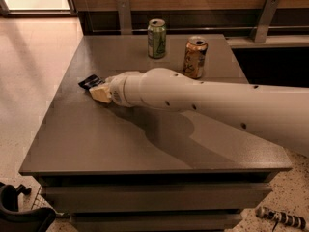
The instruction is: Pick rxbar blueberry
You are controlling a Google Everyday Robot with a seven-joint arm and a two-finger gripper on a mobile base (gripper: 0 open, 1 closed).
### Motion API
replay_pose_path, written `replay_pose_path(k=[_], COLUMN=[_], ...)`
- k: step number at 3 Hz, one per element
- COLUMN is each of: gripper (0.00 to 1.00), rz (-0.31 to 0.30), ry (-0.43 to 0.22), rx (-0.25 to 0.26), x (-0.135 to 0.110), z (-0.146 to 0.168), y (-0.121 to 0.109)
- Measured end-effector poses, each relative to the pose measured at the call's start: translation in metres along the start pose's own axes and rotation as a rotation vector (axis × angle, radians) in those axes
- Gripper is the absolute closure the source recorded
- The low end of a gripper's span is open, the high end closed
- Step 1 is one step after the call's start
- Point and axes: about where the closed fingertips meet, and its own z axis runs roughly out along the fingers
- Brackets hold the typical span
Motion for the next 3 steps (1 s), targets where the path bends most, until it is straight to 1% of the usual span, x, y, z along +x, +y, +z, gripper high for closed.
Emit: replay_pose_path(k=[1, 2, 3], gripper=[1.00, 1.00, 1.00], rz=[-0.005, -0.037, -0.078], ry=[-0.011, -0.023, -0.041], rx=[-0.019, -0.033, -0.057], x=[-0.007, -0.024, -0.049], z=[-0.001, -0.013, -0.031], y=[0.002, -0.001, -0.007])
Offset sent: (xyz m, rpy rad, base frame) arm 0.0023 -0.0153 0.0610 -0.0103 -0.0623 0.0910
